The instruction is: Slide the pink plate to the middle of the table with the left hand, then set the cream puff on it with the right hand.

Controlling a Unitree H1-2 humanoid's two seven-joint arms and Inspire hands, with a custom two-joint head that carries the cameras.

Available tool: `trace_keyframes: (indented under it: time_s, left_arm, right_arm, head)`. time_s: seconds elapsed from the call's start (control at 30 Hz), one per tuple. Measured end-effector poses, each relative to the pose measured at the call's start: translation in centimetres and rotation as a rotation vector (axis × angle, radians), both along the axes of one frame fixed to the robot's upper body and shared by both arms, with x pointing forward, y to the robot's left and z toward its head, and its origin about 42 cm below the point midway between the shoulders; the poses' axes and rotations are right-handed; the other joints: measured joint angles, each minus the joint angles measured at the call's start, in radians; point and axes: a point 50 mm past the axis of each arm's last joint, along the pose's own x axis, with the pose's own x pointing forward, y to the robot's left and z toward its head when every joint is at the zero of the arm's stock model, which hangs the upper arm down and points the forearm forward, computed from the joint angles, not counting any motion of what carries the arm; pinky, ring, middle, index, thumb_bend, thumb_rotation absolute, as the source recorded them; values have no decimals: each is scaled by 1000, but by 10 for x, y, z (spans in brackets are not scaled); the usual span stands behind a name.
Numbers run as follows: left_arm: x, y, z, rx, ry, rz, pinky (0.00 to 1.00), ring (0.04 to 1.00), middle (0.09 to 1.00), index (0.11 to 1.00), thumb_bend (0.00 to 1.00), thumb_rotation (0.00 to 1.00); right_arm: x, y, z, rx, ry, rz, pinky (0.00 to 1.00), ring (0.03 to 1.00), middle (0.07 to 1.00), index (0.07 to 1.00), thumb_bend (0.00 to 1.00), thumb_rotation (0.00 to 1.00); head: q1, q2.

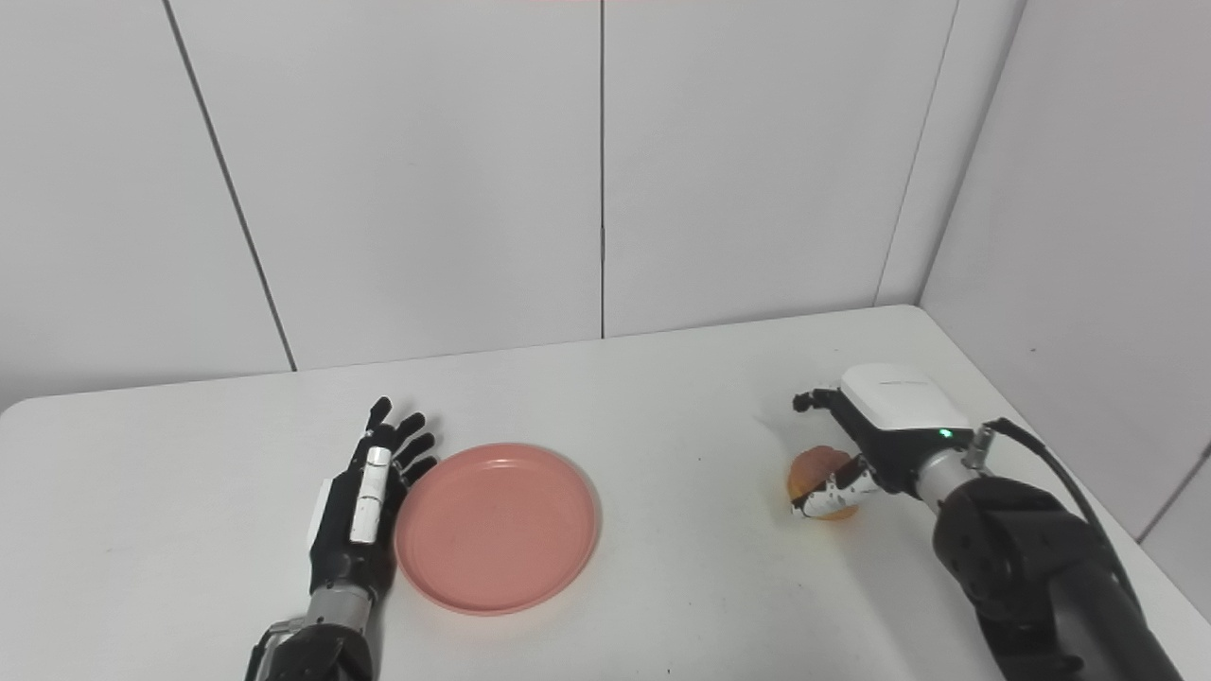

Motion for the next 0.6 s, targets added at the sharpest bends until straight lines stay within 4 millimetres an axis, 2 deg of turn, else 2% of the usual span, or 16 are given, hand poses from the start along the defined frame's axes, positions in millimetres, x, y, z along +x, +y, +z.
trace_keyframes:
  time_s: [0.1, 0.43, 0.6]
  left_arm:
    - [0, -1, 0, -1, 0, -2, 788, 821, 863, 949, 845, 840]
    - [-3, -3, 0, -5, -2, -8, 795, 826, 858, 954, 836, 845]
    - [-4, -3, 1, -6, -3, -9, 799, 821, 849, 950, 834, 843]
  right_arm:
    - [8, -1, 0, -17, 20, -3, 564, 761, 825, 775, 1000, 322]
    - [32, -10, -21, -127, 140, -36, 560, 777, 823, 779, 1000, 307]
    - [35, -12, -29, -143, 166, -46, 613, 803, 841, 791, 1000, 297]
  head:
    - [0, 2]
    - [11, 9]
    - [15, 14]
